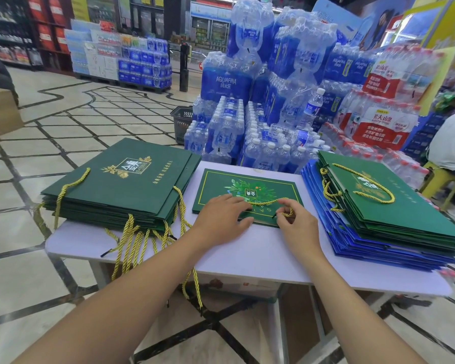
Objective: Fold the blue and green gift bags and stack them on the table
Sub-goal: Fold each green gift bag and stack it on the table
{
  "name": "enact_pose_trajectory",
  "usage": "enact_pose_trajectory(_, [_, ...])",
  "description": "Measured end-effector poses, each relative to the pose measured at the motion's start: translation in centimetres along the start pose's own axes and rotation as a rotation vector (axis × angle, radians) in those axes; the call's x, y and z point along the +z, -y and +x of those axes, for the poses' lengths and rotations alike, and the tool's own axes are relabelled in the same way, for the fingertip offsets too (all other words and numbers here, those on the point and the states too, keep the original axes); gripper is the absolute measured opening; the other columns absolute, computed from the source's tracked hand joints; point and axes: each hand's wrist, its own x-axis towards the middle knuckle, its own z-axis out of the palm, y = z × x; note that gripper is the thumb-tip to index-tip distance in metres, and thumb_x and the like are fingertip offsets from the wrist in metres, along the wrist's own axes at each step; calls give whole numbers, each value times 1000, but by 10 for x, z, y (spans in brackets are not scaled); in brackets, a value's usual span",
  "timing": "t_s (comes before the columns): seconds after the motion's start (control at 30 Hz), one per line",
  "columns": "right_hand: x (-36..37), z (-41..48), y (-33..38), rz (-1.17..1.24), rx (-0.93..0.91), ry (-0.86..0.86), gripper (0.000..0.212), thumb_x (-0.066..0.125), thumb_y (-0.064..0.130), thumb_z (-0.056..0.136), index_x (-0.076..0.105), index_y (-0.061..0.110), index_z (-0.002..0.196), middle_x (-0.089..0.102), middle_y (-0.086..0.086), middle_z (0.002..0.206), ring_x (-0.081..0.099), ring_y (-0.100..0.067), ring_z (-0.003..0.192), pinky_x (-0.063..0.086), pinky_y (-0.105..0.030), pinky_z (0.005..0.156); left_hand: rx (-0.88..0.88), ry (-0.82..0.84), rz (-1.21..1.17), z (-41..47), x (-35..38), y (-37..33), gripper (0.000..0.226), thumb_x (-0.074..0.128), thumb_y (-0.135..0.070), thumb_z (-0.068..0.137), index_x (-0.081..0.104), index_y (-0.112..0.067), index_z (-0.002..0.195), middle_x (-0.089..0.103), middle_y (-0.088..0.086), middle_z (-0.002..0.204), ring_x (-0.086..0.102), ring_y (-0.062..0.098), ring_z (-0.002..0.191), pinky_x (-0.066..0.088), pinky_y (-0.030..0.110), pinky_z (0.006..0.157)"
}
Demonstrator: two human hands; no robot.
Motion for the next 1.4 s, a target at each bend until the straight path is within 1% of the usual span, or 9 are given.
enact_pose_trajectory(0.07, [1, 1, 0, -40, -22, 1, 33, 64, 7, 96, 66, 27, 122, 70, 10, 96, 65, -9, 78, 44, -8, 68, 0, 0, -2, 0, 0, 0, 49, 39, -57, 98, 64, -30, 131, 65, -14, 131, 57, 16, 124, 41, 42, 113])
enact_pose_trajectory(0.23, [7, 1, -2, -217, -117, -13, 30, 62, 14, 99, 67, 25, 126, 70, 8, 101, 63, -19, 86, 52, -35, 79, 1, 10, -12, 2, 0, 1, 53, 30, -58, 100, 66, -29, 127, 67, -13, 125, 59, 17, 118, 44, 43, 110])
enact_pose_trajectory(0.4, [10, -1, 2, -354, -186, -71, 24, 58, 18, 101, 70, 24, 120, 72, 3, 100, 60, -20, 93, 48, -34, 76, 20, 6, -38, 2, -2, 0, 49, 31, -54, 102, 67, -27, 120, 69, -11, 117, 59, 17, 110, 46, 39, 100])
enact_pose_trajectory(0.5, [9, -5, 7, -481, -197, -123, 24, 57, 21, 97, 73, 29, 113, 73, 8, 100, 60, -20, 99, 46, -39, 81, 20, -17, -70, 3, -2, 1, 34, 40, -45, 107, 67, -25, 112, 69, -9, 111, 59, 18, 105, 42, 33, 88])
enact_pose_trajectory(0.67, [11, -8, 7, -588, -149, -177, 20, 57, 32, 92, 72, 33, 106, 63, 7, 109, 52, -18, 106, 38, -38, 88, 17, -40, -98, 3, -4, 0, 30, 42, -42, 108, 68, -26, 107, 70, -8, 106, 58, 19, 101, 35, 31, 80])
enact_pose_trajectory(0.9, [11, -9, 7, -618, -199, -246, 31, 62, 28, 92, 70, 31, 122, 61, -1, 128, 51, -23, 122, 35, -45, 103, -27, -47, -157, 2, -4, 1, 38, 38, -45, 108, 70, -25, 113, 72, -5, 109, 62, 23, 103, 48, 39, 86])
enact_pose_trajectory(1.03, [9, -9, 10, -591, -184, -274, 42, 52, 28, 89, 66, 32, 129, 60, -1, 131, 50, -24, 125, 34, -47, 106, -32, -46, -164, 2, -5, 0, 44, 33, -50, 105, 70, -27, 112, 72, -5, 107, 62, 24, 102, 49, 41, 85])
enact_pose_trajectory(1.27, [11, -9, 8, -624, -159, -196, 39, 48, 37, 86, 70, 34, 118, 59, 4, 131, 48, -18, 126, 27, -44, 108, 11, -62, -138, 4, -3, 2, 35, 41, -42, 109, 70, -24, 112, 72, -4, 108, 62, 23, 102, 47, 38, 85])
enact_pose_trajectory(1.4, [11, -9, 7, -627, -177, -146, 34, 50, 40, 84, 74, 38, 109, 61, 7, 128, 47, -16, 126, 23, -42, 108, 20, -79, -141, 4, -1, 3, 43, 34, -46, 106, 70, -22, 105, 73, -4, 103, 64, 24, 97, 49, 44, 92])
